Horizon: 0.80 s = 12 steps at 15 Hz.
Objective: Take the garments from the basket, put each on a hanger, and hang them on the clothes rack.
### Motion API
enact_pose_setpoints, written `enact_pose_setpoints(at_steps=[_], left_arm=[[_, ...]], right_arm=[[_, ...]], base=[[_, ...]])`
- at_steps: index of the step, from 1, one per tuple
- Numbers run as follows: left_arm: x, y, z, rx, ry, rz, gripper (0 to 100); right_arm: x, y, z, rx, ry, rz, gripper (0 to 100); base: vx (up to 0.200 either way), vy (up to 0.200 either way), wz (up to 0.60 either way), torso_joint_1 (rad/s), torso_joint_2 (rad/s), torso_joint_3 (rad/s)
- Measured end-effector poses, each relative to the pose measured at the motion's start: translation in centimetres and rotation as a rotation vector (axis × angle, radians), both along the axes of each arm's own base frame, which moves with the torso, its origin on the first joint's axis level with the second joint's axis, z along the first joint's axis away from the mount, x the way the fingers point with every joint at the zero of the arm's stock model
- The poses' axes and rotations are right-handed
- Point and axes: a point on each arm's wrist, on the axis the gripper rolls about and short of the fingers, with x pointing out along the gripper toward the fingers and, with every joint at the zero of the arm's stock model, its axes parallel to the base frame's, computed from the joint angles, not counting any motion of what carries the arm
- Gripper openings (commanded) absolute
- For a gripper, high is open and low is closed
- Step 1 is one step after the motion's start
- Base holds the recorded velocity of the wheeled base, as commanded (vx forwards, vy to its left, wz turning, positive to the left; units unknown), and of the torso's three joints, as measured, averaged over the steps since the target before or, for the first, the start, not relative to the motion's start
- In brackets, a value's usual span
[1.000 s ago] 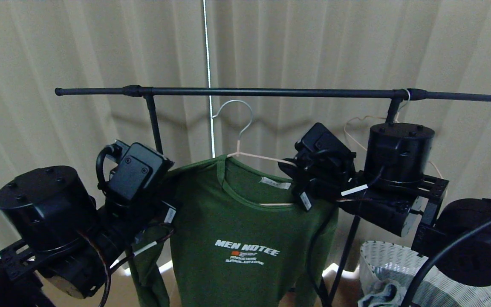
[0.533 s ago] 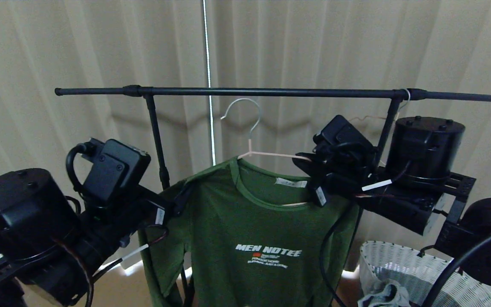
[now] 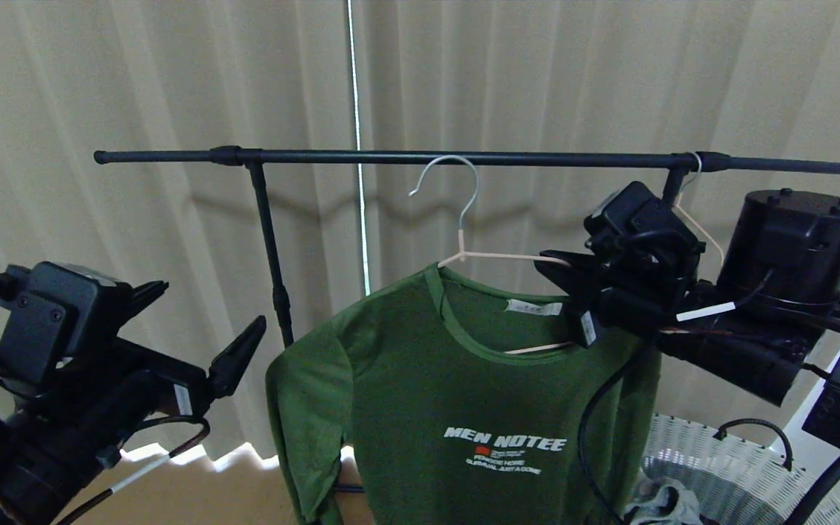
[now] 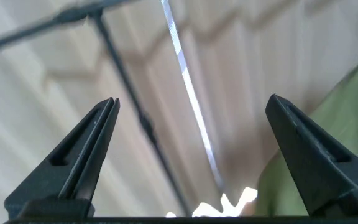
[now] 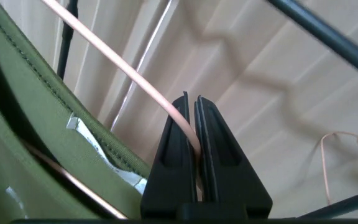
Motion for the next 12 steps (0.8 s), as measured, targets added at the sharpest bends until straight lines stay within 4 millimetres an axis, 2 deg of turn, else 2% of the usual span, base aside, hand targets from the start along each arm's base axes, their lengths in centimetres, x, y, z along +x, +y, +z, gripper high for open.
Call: enact_pose_setpoints(at_steps=[5, 9, 12], left_arm=[[0.0, 0.1, -1.5, 0.028, 0.081, -0.093, 100], [0.3, -0.1, -4.0, 0.064, 0.203, -0.109, 100], [0.6, -0.3, -4.5, 0.061, 0.227, -0.109, 100]], right_arm=[[-0.7, -0.7, 0.6, 0.013, -0.017, -0.006, 0], [-1.4, -1.2, 0.8, 0.017, -0.021, -0.007, 0], [-1.3, -1.8, 0.9, 0.021, -0.024, -0.027, 0]], base=[[0.000, 0.000, 0.00, 0.000, 0.00, 0.000], [0.000, 0.000, 0.00, 0.000, 0.00, 0.000], [0.000, 0.000, 0.00, 0.000, 0.00, 0.000]])
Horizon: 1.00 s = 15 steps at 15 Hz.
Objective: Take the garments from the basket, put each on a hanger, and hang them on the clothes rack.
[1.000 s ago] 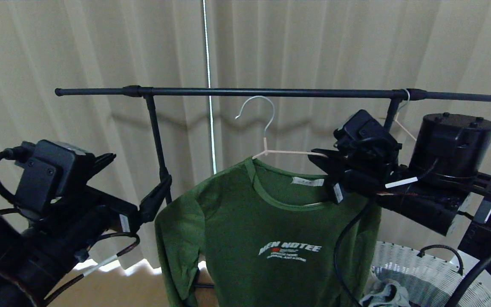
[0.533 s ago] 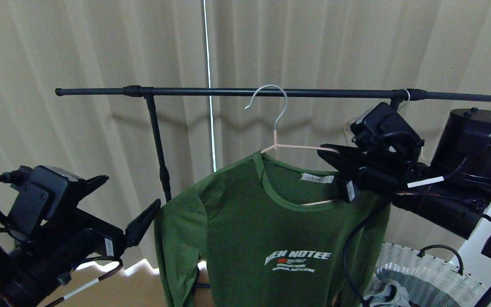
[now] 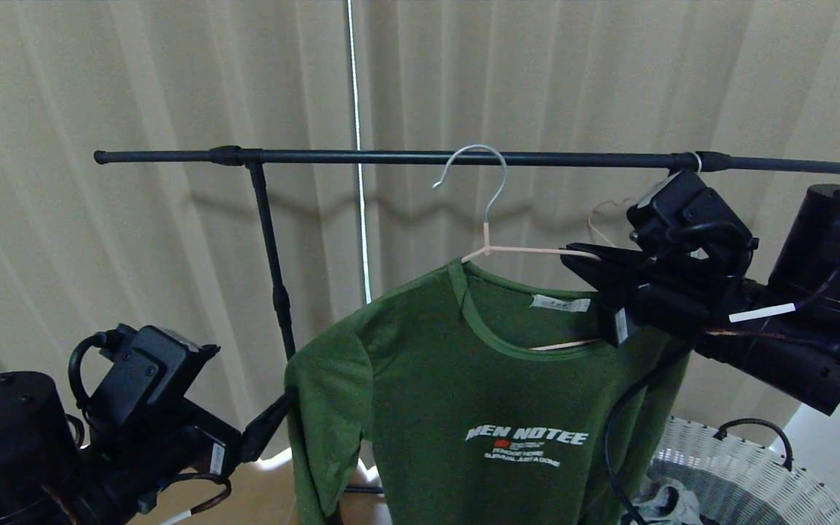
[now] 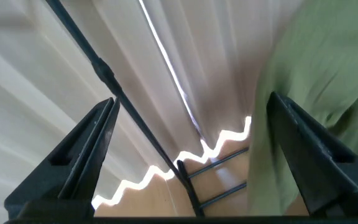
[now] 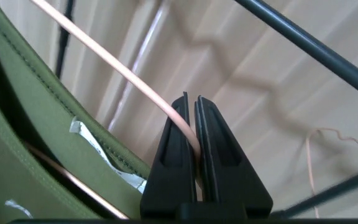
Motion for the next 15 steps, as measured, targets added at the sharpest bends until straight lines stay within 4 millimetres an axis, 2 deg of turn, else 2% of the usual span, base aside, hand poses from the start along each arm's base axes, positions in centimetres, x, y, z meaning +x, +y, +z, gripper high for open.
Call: enact_pose_setpoints(at_steps=[8, 15], left_arm=[[-0.1, -0.3, 0.1, -0.011, -0.003, -0.015, 100], [0.2, -1.9, 0.4, -0.039, -0.001, -0.174, 100]], right_arm=[[0.7, -1.0, 0.9, 0.027, -0.049, -0.060, 0], [1.0, -1.8, 1.0, 0.031, -0.056, -0.093, 0]], base=[[0.000, 0.000, 0.00, 0.000, 0.00, 0.000], [0.000, 0.000, 0.00, 0.000, 0.00, 0.000]])
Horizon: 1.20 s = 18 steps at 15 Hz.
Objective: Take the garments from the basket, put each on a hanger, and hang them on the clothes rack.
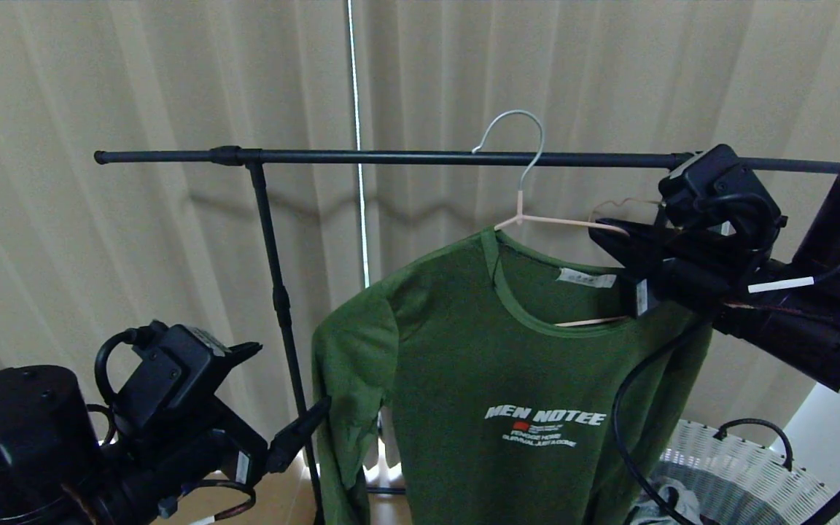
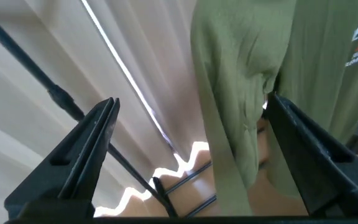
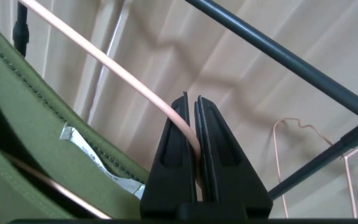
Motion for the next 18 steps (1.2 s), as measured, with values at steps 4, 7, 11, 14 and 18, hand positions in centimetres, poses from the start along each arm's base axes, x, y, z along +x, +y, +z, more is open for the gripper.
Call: enact_pose_setpoints(at_steps=[4, 7, 11, 14, 18], left_arm=[[1.3, -0.7, 0.1, -0.007, -0.003, 0.003, 100], [2.1, -1.0, -0.2, 0.001, 0.011, 0.007, 0], [3.2, -0.9, -0.5, 0.003, 0.015, 0.037, 0], [3.7, 0.0, -0.8, 0.004, 0.004, 0.083, 0], [4.1, 2.1, -1.0, -0.023, -0.057, 0.172, 0]], right_arm=[[-0.3, 0.0, 0.3, 0.020, -0.006, 0.010, 0], [-0.5, 0.0, 0.8, 0.043, -0.035, 0.014, 0], [-0.6, -0.1, 0.9, 0.046, -0.041, 0.015, 0], [-0.7, -0.2, 0.9, 0.043, -0.042, 0.006, 0], [-0.8, -0.3, 1.0, 0.042, -0.044, -0.003, 0]], base=[[0.000, 0.000, 0.00, 0.000, 0.00, 0.000], [0.000, 0.000, 0.00, 0.000, 0.00, 0.000], [0.000, 0.000, 0.00, 0.000, 0.00, 0.000], [0.000, 0.000, 0.00, 0.000, 0.00, 0.000], [0.000, 0.000, 0.00, 0.000, 0.00, 0.000]])
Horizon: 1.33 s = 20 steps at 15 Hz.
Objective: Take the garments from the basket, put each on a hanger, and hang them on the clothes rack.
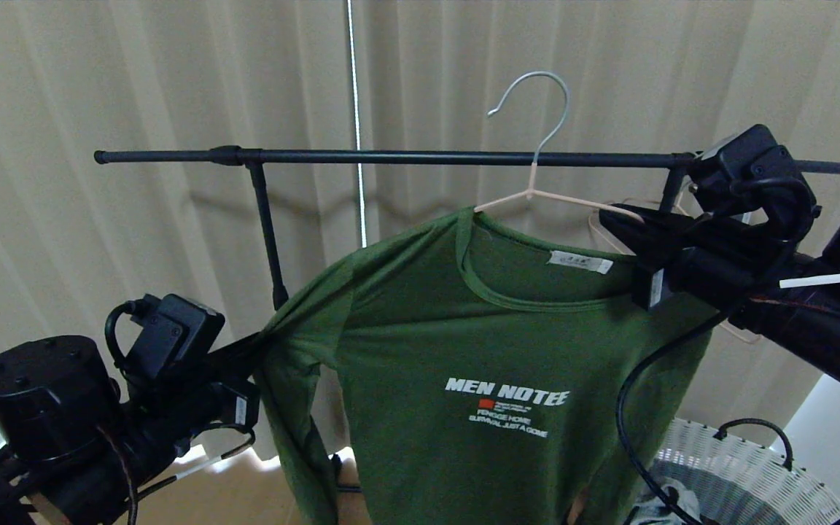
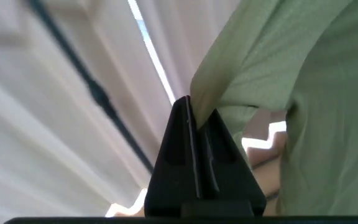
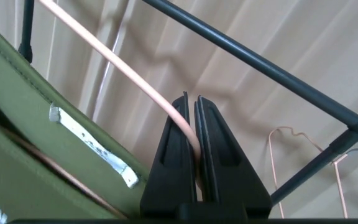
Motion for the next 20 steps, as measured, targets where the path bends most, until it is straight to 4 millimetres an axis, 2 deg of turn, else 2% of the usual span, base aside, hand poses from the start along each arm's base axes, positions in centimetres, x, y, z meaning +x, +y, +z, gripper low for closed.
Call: enact_pose_setpoints(at_steps=[3, 4, 11, 16, 20], left_arm=[[0.1, 0.3, -0.4, 0.003, 0.019, 0.015, 0], [0.0, 0.3, -0.5, 0.004, 0.022, 0.017, 100], [-0.6, 0.4, -0.1, -0.011, -0.002, 0.010, 100], [-1.8, 0.7, 1.6, -0.050, -0.076, -0.007, 100], [-3.5, 1.9, 1.8, -0.074, -0.082, 0.023, 100]], right_arm=[[0.0, -0.1, 0.0, -0.001, 0.002, -0.003, 0], [0.0, -0.1, 0.0, -0.002, 0.003, -0.003, 0], [0.1, -0.3, -0.6, -0.017, 0.029, -0.033, 0], [0.0, -1.2, -2.6, -0.073, 0.129, -0.145, 0], [-1.0, -2.2, -4.4, -0.131, 0.214, -0.257, 0]], base=[[0.000, 0.000, 0.00, 0.000, 0.00, 0.000], [0.000, 0.000, 0.00, 0.000, 0.00, 0.000], [0.000, 0.000, 0.00, 0.000, 0.00, 0.000], [0.000, 0.000, 0.00, 0.000, 0.00, 0.000], [0.000, 0.000, 0.00, 0.000, 0.00, 0.000]])
